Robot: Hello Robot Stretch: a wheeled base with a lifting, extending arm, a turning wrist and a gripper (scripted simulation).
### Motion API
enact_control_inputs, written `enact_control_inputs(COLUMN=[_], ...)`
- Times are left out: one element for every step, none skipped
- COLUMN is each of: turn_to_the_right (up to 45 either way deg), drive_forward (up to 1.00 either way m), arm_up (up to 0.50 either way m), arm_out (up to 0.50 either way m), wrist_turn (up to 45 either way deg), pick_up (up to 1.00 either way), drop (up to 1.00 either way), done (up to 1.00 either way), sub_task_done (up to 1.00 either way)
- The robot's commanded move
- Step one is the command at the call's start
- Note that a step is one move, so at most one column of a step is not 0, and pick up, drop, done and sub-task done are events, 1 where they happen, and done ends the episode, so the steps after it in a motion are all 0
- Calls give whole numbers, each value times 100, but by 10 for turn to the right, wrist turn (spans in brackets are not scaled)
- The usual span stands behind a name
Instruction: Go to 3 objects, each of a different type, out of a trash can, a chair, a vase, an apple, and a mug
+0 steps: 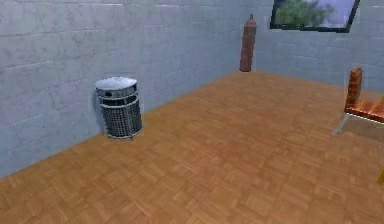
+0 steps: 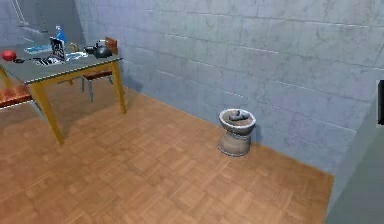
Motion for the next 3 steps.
enact_control_inputs(turn_to_the_right=[450,450,450], drive_forward=[0,0,0], arm_up=[0,0,0], arm_out=[0,0,0], wrist_turn=[0,0,0], pick_up=[0,0,0], drop=[0,0,0], done=[0,0,0], sub_task_done=[0,0,0])
